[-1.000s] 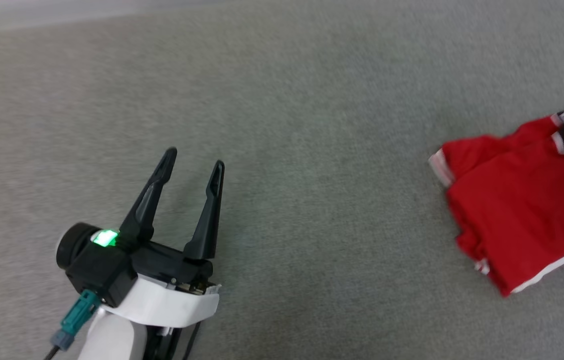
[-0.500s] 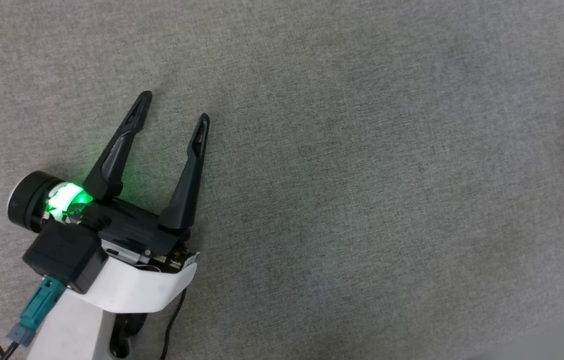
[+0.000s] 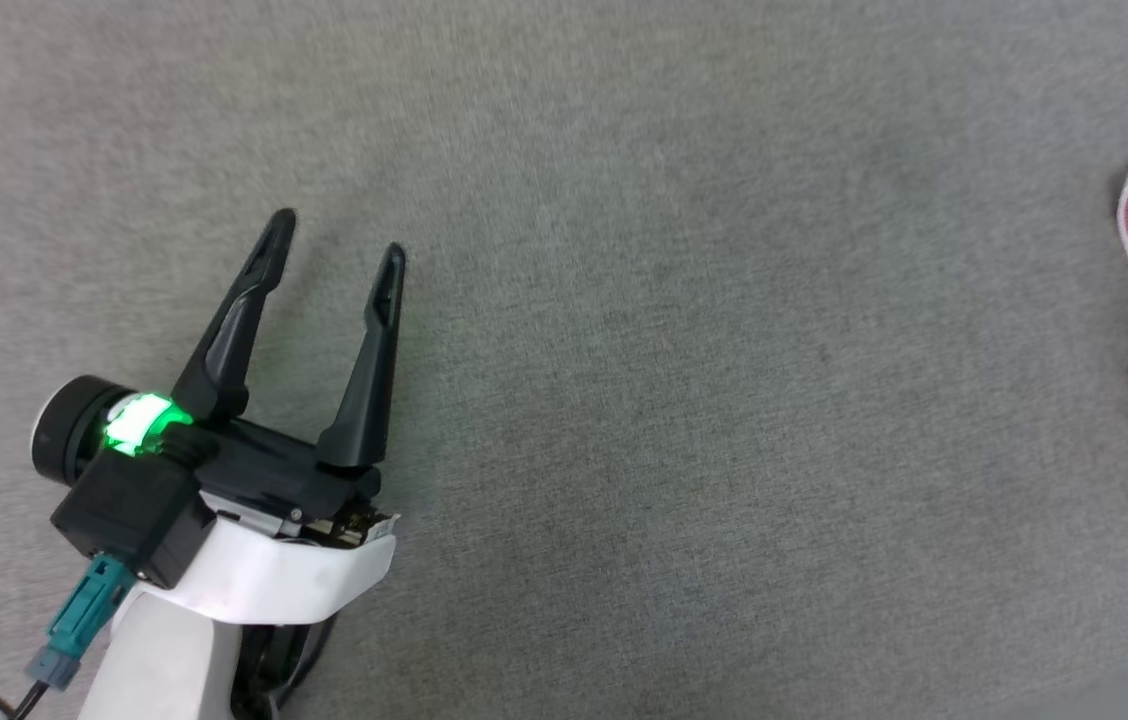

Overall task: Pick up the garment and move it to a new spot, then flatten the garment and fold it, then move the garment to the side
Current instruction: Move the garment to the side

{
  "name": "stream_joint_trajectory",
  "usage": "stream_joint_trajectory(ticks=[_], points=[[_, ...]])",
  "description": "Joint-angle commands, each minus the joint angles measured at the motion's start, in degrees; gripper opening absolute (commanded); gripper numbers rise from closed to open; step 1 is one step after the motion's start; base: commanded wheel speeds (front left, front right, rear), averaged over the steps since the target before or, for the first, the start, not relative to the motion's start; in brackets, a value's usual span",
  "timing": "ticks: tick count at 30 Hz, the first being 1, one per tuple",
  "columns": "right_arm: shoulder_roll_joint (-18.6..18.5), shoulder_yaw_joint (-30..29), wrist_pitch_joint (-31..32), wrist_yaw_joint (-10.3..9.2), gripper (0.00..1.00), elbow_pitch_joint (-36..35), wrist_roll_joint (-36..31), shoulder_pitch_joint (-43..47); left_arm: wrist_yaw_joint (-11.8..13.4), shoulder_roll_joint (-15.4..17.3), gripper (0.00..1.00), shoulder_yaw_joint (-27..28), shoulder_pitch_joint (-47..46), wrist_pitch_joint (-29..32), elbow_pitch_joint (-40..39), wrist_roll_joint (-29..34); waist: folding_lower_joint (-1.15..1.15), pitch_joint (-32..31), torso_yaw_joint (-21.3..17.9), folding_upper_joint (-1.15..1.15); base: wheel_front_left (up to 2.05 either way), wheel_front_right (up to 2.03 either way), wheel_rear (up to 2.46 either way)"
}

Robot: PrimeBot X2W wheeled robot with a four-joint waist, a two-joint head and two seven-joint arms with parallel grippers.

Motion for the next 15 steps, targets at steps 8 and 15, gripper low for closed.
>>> stream_joint_trajectory(ticks=[8,15], points=[[10.3,-8.8,-5.8,-0.09,1.00,-9.1,0.5,2.5,0.6,-1.8,1.00,4.8,5.8,-0.1,4.2,1.3,0.00,-15.5,3.7,0.00,0.00,0.00,0.00],[24.0,-14.6,-12.4,-0.08,1.00,-21.1,2.4,10.7,1.8,-3.4,1.00,7.6,8.1,-0.1,6.9,3.9,0.00,-20.8,6.4,0.00,0.00,0.00,0.00]])
